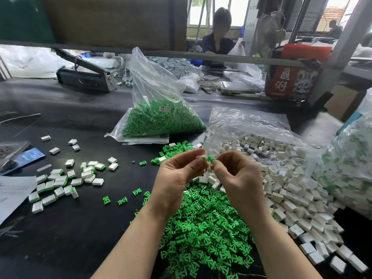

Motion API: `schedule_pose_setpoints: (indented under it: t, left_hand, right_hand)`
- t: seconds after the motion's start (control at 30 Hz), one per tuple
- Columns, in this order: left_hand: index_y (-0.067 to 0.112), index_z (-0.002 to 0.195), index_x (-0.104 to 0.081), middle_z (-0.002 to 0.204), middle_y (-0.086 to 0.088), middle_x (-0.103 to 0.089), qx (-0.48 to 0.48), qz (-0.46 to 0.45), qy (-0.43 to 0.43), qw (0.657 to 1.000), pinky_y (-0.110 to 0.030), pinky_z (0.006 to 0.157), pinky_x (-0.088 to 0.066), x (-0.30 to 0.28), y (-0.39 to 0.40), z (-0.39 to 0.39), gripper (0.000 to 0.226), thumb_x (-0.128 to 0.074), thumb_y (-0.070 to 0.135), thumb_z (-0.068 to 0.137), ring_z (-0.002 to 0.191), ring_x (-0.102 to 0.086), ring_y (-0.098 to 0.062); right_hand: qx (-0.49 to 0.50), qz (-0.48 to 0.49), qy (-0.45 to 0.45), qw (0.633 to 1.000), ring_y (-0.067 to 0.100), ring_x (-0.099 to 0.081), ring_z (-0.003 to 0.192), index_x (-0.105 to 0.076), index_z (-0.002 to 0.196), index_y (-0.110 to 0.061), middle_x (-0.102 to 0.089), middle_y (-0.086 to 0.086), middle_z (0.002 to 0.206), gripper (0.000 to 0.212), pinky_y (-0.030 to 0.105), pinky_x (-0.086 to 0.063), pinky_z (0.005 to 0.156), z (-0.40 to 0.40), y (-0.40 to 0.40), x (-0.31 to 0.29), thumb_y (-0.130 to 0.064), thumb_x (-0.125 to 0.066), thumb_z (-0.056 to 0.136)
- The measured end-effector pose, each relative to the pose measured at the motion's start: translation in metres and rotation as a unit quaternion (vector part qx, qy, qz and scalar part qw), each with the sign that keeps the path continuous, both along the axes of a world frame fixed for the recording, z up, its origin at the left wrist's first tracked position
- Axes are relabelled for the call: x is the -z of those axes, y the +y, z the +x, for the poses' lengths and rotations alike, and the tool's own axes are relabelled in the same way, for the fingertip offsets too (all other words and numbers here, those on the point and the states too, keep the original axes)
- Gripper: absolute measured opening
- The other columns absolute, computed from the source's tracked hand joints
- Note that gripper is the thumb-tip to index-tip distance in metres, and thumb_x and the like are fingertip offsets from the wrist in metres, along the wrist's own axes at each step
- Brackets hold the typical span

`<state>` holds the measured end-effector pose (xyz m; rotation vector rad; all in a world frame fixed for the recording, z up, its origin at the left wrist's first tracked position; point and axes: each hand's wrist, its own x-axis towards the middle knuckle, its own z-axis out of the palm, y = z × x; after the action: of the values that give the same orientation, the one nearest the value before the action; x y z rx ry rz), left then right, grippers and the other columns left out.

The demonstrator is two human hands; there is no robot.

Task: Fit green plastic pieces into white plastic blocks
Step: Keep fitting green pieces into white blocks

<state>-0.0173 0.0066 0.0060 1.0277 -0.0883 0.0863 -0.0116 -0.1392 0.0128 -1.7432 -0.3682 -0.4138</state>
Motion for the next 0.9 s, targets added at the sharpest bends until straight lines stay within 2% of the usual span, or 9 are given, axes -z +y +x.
schedule_pose_setpoints:
  t: [0.13,0.27,0.47,0.6,0.7,0.77,0.9]
  left_hand:
    - [0.009,0.1,-0.076,0.093,-0.013,-0.076,-0.026,0.097,-0.039,0.994,-0.024,0.074,-0.057,-0.0006,0.0056,-0.0008,0.028,-0.075,0.01,0.072,0.08,-0.072,-0.019]
    - [0.012,0.095,-0.078,0.095,-0.01,-0.077,-0.031,0.132,-0.052,0.989,-0.02,0.07,-0.055,-0.0026,0.0094,-0.0027,0.025,-0.075,0.009,0.071,0.078,-0.072,-0.015]
    - [0.015,0.093,-0.079,0.092,-0.011,-0.077,-0.024,0.141,-0.056,0.988,-0.02,0.069,-0.055,-0.0023,0.0086,-0.0039,0.022,-0.075,0.012,0.071,0.077,-0.072,-0.016]
    - [0.008,0.102,-0.075,0.09,-0.013,-0.076,-0.038,0.118,-0.053,0.991,-0.021,0.071,-0.055,-0.0016,0.0094,-0.0026,0.031,-0.078,0.014,0.072,0.079,-0.073,-0.018]
    - [0.006,0.106,-0.072,0.091,-0.013,-0.076,-0.047,0.115,-0.046,0.991,-0.023,0.071,-0.056,-0.0002,0.007,-0.002,0.036,-0.078,0.018,0.072,0.081,-0.073,-0.02]
    - [0.005,0.105,-0.072,0.091,-0.012,-0.076,-0.046,0.123,-0.042,0.99,-0.022,0.07,-0.056,0.0005,0.0051,-0.0018,0.034,-0.077,0.018,0.074,0.082,-0.074,-0.021]
    - [0.002,0.099,-0.072,0.085,-0.012,-0.076,-0.046,0.147,-0.049,0.987,-0.021,0.066,-0.055,0.0014,0.0024,-0.0023,0.022,-0.075,0.01,0.078,0.077,-0.074,-0.021]
  right_hand:
    - [-0.003,-0.043,-0.01,0.999,0.012,-0.054,0.054,-0.065,0.074,-0.019,-0.062,-0.003,0.063,0.015,0.032,-0.048,0.049,0.0016,-0.0037,0.0005,-0.008,-0.07,0.083]
    - [-0.015,-0.087,-0.025,0.996,0.004,-0.05,0.052,-0.063,0.072,-0.019,-0.06,-0.004,0.063,0.018,0.024,-0.044,0.047,0.0007,-0.0048,-0.0019,-0.006,-0.069,0.082]
    - [-0.033,-0.104,-0.017,0.994,0.008,-0.051,0.053,-0.063,0.075,-0.017,-0.06,-0.001,0.062,0.016,0.032,-0.047,0.05,-0.0014,-0.0071,-0.0038,-0.006,-0.069,0.085]
    - [-0.02,-0.055,0.0,0.998,0.016,-0.063,0.062,-0.07,0.084,-0.015,-0.068,0.001,0.07,0.004,0.027,-0.053,0.056,-0.0023,-0.0042,-0.004,-0.012,-0.072,0.087]
    - [-0.014,-0.026,0.005,1.0,0.015,-0.068,0.068,-0.071,0.085,-0.021,-0.072,0.001,0.074,0.01,0.03,-0.058,0.063,-0.0041,-0.0012,-0.0046,-0.011,-0.072,0.087]
    - [-0.007,-0.022,0.003,1.0,0.014,-0.069,0.068,-0.071,0.084,-0.024,-0.073,-0.002,0.075,0.013,0.031,-0.058,0.064,-0.0047,-0.0003,-0.0048,-0.011,-0.071,0.087]
    - [0.048,-0.059,-0.015,0.997,0.011,-0.068,0.067,-0.073,0.085,-0.019,-0.071,-0.005,0.072,0.006,0.036,-0.059,0.064,-0.0033,-0.0004,-0.0021,-0.013,-0.071,0.087]
